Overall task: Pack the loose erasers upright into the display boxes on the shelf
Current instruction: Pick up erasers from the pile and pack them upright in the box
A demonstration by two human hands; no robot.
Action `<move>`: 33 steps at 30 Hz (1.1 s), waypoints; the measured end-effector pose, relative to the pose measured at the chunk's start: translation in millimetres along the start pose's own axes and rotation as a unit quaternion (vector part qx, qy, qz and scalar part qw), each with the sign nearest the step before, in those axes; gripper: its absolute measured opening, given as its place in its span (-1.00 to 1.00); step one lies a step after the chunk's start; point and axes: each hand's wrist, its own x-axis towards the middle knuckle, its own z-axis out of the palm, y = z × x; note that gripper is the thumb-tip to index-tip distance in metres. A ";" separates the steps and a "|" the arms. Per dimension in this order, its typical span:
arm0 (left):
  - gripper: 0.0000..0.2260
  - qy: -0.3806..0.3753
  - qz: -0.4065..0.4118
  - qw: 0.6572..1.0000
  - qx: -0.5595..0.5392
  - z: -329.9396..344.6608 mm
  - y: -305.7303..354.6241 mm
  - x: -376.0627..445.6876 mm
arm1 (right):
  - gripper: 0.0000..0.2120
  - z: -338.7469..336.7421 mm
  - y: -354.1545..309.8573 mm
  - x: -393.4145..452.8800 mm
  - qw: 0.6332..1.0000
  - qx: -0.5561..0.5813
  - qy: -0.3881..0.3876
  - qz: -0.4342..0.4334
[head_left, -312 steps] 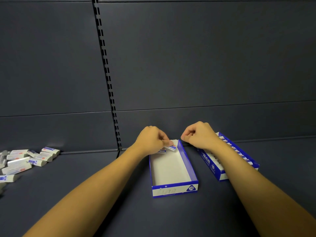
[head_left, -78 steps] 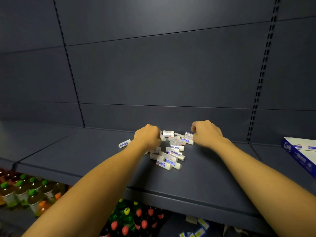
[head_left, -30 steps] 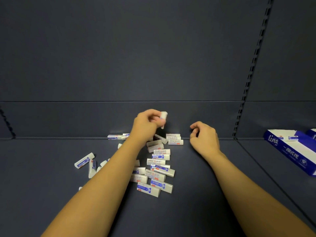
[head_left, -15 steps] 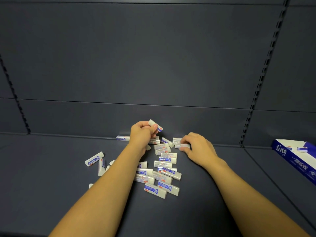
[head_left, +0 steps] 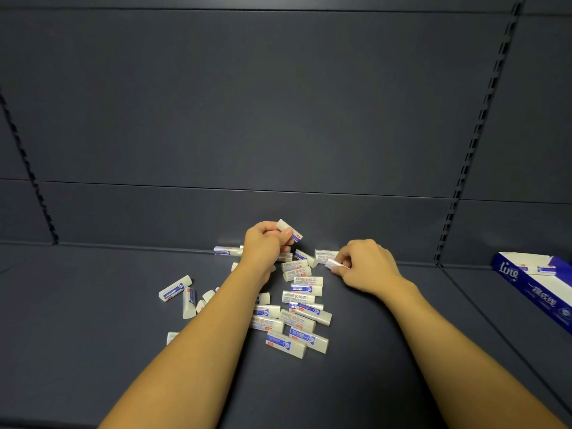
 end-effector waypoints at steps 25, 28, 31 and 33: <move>-0.91 -0.181 0.067 0.979 0.072 52.8 30.1 -6.1 | -0.88 -72.8 25.9 -66.9 0.860 0.450 0.053 0.235; -0.92 -0.201 0.059 0.976 0.067 73.8 27.7 -15.7 | -0.86 -86.7 32.5 -82.0 0.870 0.430 0.059 0.233; -0.93 -0.227 0.052 0.971 0.059 94.8 26.9 -31.9 | -0.88 -102.0 43.1 -98.7 0.877 0.413 0.072 0.236; -0.91 -0.244 0.050 0.966 0.066 107.9 27.0 -42.1 | -0.90 -111.7 55.8 -109.9 0.881 0.400 0.084 0.237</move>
